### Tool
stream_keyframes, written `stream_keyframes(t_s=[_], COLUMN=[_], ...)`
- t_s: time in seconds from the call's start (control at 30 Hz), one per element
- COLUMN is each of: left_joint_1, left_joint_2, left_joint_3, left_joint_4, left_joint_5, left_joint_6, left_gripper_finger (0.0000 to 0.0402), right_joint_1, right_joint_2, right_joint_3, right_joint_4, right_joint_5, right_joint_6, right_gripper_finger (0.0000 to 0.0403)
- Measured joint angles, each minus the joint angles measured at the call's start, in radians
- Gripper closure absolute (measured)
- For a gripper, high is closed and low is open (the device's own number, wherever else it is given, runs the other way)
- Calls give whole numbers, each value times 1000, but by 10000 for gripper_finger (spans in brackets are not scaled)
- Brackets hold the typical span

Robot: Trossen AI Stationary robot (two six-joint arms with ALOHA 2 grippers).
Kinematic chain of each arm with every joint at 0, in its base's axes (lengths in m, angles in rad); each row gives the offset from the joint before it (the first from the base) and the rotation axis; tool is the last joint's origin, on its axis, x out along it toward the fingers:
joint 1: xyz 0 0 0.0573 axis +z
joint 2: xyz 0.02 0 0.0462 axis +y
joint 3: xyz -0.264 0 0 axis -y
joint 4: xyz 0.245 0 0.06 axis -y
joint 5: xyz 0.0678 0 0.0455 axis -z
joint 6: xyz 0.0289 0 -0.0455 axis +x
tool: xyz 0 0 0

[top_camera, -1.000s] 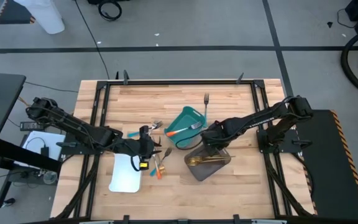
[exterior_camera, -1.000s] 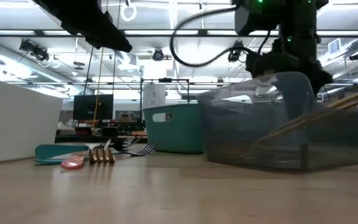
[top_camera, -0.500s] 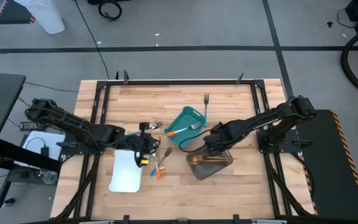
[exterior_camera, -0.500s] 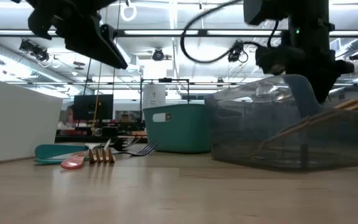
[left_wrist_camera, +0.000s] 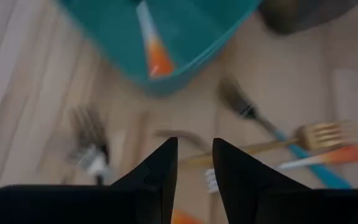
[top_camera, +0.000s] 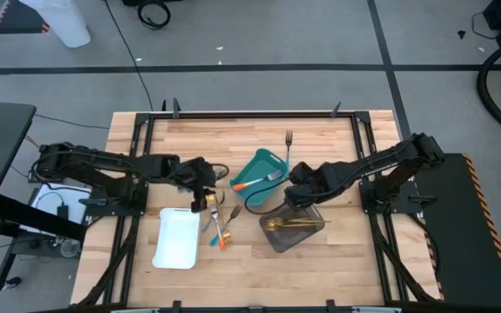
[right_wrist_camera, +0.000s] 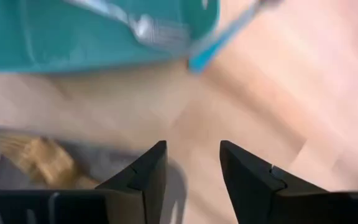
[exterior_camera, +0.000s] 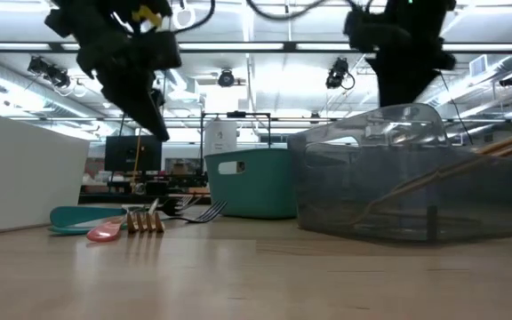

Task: Sort silverware by color (type)
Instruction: Adjust the black transparent bin, then put the blue silver fork into the white bin

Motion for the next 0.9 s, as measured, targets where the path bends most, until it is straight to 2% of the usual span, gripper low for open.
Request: stream_keyframes(t_s=[0.1, 0.23, 0.4, 0.5, 0.6, 0.7, 0.9], left_joint_1=[38, 27, -29, -51, -41, 1, 129], left_joint_2=[19, 79, 187, 233, 248, 247, 247], left_joint_3=[0, 13, 83, 123, 162, 163, 138], left_joint_4=[-20, -20, -89, -156, -240, -286, -277], left_joint_5=[35, 121, 124, 104, 25, -36, -37], left_joint_6=[-5, -42, -22, 2, 4, 4, 43], left_gripper_finger=[292, 292, 292, 292, 292, 292, 292], right_joint_1=[27, 40, 46, 46, 50, 62, 87], right_joint_2=[0, 1, -1, -12, -30, -55, -87], right_joint_3=[7, 6, 4, 4, 4, 3, 3], right_joint_4=[34, 135, 175, 175, 163, 156, 159], right_joint_5=[142, 205, 261, 295, 343, 411, 578], right_joint_6=[-102, -217, -332, -371, -400, -434, -467], right_gripper_finger=[246, 250, 254, 254, 254, 255, 255])
